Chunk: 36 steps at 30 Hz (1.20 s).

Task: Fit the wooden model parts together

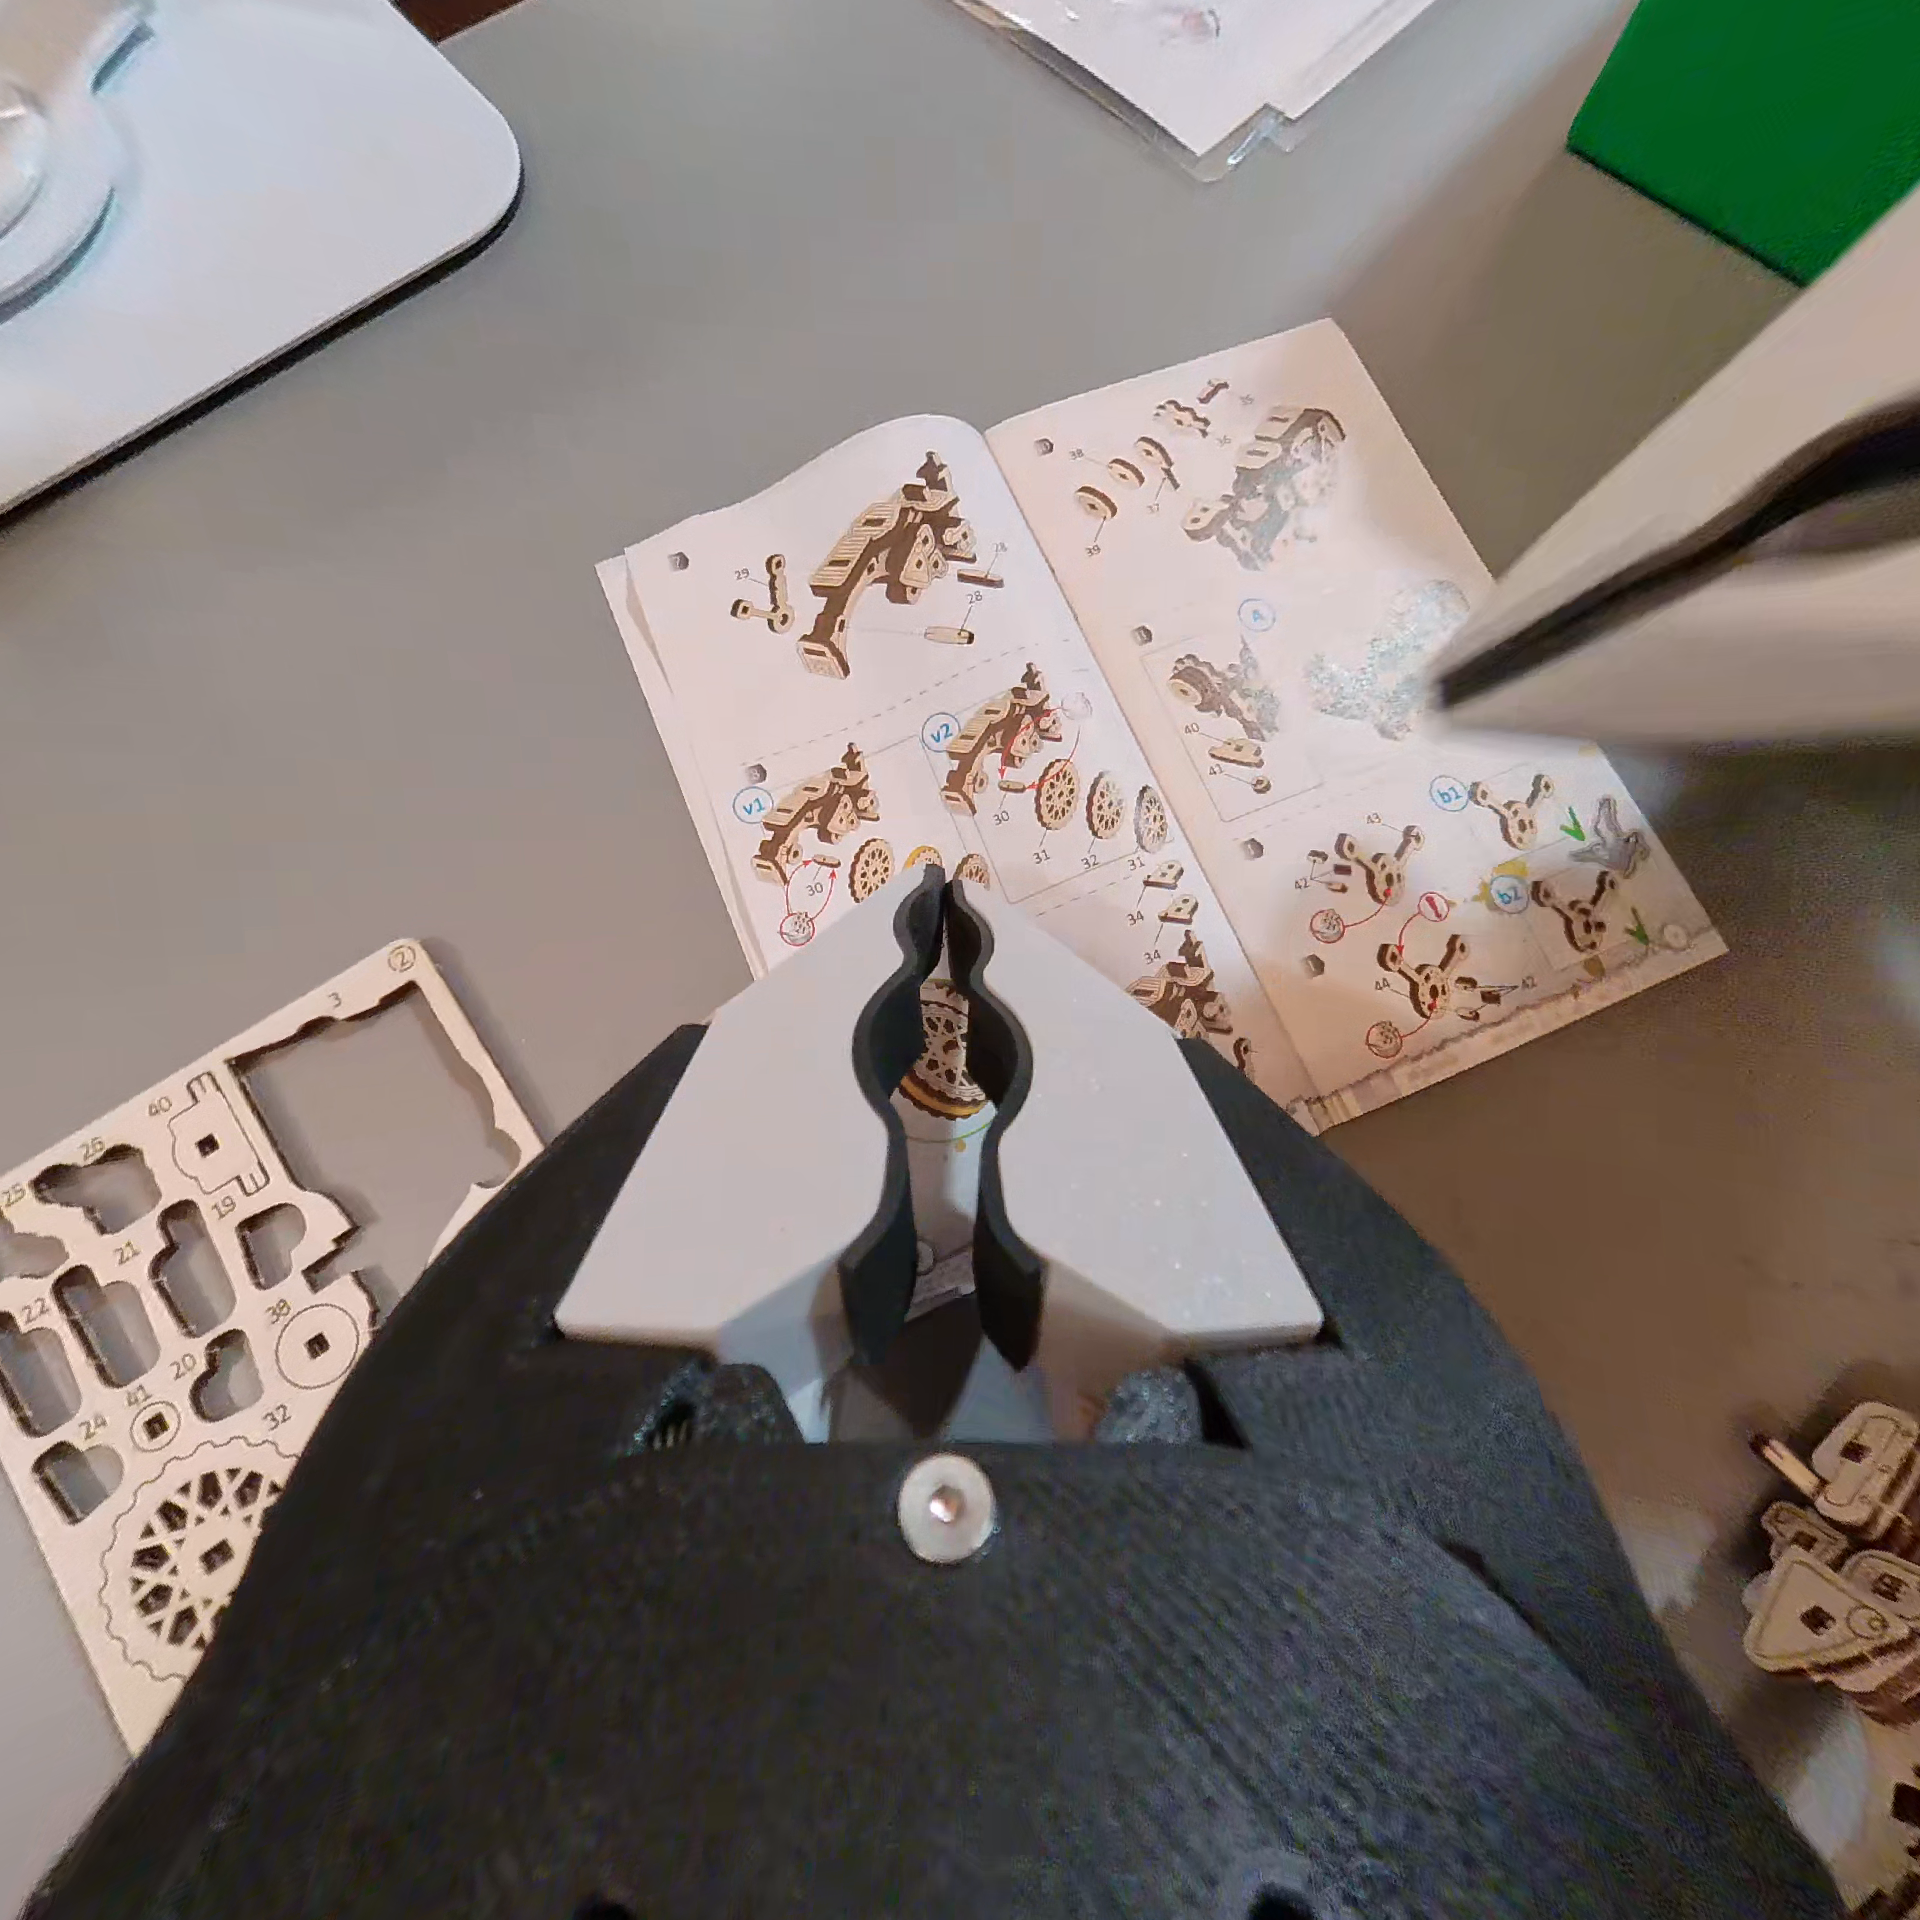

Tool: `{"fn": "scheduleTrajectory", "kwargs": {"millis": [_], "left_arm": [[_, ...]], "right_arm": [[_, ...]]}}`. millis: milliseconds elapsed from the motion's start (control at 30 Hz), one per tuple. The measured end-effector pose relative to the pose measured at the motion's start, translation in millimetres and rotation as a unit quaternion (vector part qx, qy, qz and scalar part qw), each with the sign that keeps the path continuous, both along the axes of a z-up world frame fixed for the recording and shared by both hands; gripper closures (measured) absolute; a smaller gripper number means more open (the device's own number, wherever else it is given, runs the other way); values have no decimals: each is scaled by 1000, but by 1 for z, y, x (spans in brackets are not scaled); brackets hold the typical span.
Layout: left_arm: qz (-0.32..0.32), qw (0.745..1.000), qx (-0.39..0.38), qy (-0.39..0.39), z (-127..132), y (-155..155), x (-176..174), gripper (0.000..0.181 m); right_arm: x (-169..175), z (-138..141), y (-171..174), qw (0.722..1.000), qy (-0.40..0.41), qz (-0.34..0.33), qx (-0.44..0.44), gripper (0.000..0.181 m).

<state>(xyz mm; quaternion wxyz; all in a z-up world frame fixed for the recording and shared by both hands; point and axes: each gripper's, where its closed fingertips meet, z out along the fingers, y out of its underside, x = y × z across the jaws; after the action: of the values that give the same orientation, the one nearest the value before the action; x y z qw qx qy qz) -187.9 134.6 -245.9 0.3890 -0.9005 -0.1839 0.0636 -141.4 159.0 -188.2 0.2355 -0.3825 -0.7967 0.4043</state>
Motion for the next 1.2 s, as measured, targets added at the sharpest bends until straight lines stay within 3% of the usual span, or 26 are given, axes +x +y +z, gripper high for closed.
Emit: {"fn": "scheduleTrajectory", "kwargs": {"millis": [67, 200, 367, 533, 633, 733, 833, 900, 1000, 1133, 1200], "left_arm": [[-2, 1000, -1, 3, 0, 0, 0, 181], [-3, 1000, 7, -17, 0, 0, 0, 181], [-24, 1000, 4, -19, -1, 0, 1, 181], [-28, 999, 5, -21, 0, 0, 1, 181], [-30, 998, 30, -36, 10, 1, 9, 181], [-79, 995, 62, -23, 28, 11, 36, 179], [-96, 995, 20, 29, 15, 17, 42, 181], [-97, 995, 14, -10, 4, 18, 48, 181], [-102, 991, 19, -82, 0, 16, 53, 181], [-104, 985, 34, -130, -1, 14, 54, 181], [-112, 985, 31, -127, -1, 14, 54, 181]], "right_arm": [[-2, -32, -10, 997, -40, 50, 41, 181], [-4, -56, -27, 991, -90, 93, 43, 181], [-39, -57, 7, 997, -77, -3, 16, 181], [-63, -57, 20, 996, -71, -51, 22, 181], [-66, -56, 20, 995, -67, -67, 14, 181], [-66, -56, 21, 993, -71, -96, 2, 181], [-65, -56, 23, 981, -88, -168, -32, 181], [-59, -57, 21, 975, -97, -195, -32, 181], [-49, -57, 20, 977, -116, -179, 0, 181], [-52, -58, 16, 987, -133, -80, 44, 181], [-69, -59, 28, 984, -143, -99, 48, 181]]}}
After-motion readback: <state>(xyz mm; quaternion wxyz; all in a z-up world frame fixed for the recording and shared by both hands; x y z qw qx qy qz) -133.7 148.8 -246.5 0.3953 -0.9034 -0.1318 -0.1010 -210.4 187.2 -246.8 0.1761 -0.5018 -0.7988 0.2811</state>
